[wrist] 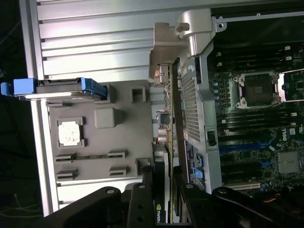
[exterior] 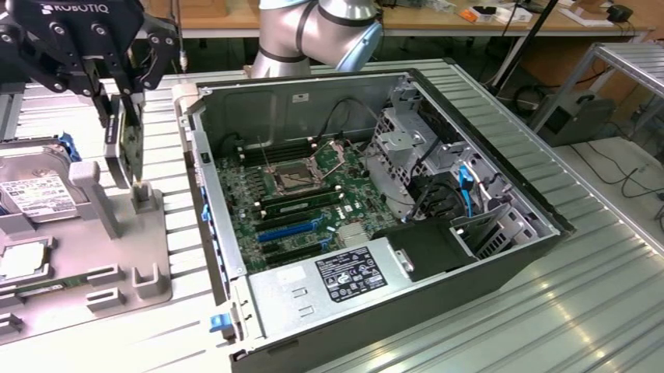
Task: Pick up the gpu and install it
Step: 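Pick up the gpu and move the gpu toward the slot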
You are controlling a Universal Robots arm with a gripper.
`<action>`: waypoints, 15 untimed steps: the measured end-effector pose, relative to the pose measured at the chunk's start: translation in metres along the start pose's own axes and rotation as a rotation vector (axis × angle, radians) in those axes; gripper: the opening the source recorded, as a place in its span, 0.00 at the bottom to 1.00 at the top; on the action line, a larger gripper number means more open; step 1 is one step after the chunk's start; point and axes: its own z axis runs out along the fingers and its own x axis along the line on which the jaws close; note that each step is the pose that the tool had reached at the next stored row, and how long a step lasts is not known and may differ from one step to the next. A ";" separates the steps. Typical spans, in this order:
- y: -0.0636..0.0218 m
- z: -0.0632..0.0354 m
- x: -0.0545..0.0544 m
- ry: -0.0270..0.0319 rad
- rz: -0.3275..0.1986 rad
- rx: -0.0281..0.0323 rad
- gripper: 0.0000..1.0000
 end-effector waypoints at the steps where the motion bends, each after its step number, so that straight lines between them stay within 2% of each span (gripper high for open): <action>1: 0.0001 0.0001 -0.002 0.0000 0.000 0.0000 0.27; 15: 0.0021 0.0005 -0.022 0.0000 0.000 0.0000 0.27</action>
